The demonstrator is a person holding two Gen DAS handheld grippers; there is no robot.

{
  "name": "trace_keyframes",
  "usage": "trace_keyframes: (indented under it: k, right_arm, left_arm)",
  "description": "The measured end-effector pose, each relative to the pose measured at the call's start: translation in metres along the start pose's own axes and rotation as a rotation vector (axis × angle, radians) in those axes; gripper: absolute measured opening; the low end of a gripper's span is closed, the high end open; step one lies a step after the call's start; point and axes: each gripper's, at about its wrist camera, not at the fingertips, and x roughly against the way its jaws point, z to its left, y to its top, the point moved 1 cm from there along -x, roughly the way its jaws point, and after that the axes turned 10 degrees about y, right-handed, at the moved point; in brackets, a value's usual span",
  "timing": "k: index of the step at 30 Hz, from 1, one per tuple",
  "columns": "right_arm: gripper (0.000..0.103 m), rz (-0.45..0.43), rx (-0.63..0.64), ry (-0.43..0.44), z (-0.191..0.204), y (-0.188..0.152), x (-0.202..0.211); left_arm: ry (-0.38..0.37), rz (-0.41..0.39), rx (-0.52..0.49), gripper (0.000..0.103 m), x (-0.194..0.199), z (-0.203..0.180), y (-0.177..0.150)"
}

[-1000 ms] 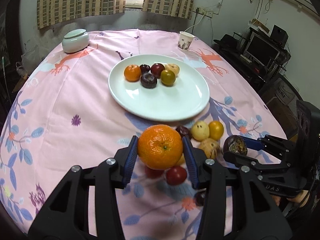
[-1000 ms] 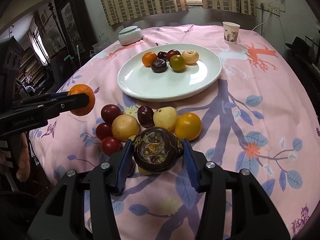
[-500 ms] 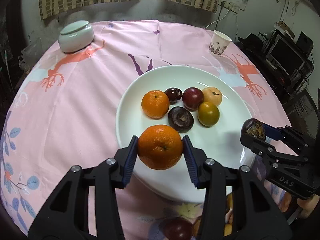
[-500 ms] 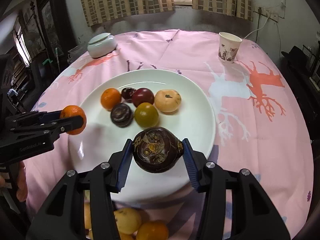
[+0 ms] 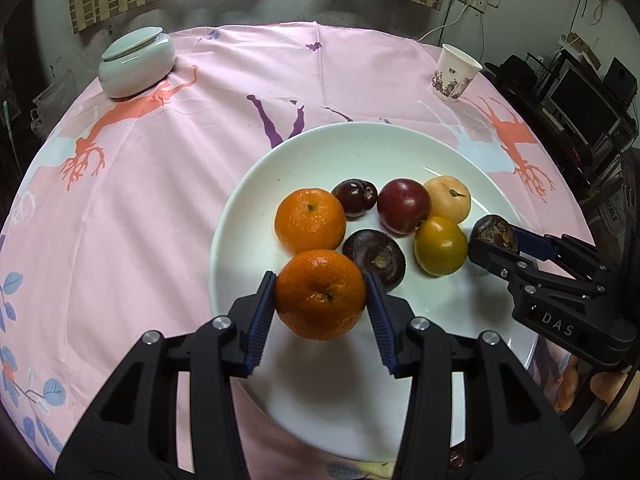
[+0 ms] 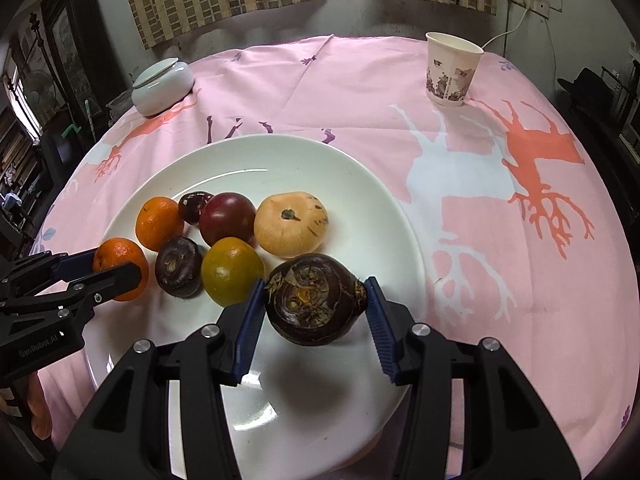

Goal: Organize fruits
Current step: 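Carry the dark brown fruit and the orange onto the white plate and open both grippers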

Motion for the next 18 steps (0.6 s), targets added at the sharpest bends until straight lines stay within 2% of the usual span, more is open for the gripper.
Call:
trace_keyframes:
  k: [10,13,15,16,18]
  right_arm:
    - [0.051,0.000,0.001,-0.007,-0.002,0.009,-0.006]
    - [0.067,-0.017,0.015,-0.032,0.000,0.011,-0.005]
    - [0.068,-0.036,0.022,-0.039,0.001,0.012,-0.001]
    - [0.068,-0.039,0.024,-0.039,0.001,0.013,0.000]
    - [0.068,-0.042,0.028,-0.041,0.002,0.013,0.003]
  left_arm:
    - [0.016,0.002,-0.012,0.046,-0.005,-0.005,0.004]
    - [0.021,-0.001,-0.014,0.046,-0.004,-0.006,0.004]
    - [0.024,-0.002,-0.014,0.047,-0.004,-0.006,0.005]
    - [0.030,-0.008,-0.013,0.049,-0.003,-0.006,0.005]
    - [0.048,-0.038,-0.003,0.064,0.001,-0.004,0.006]
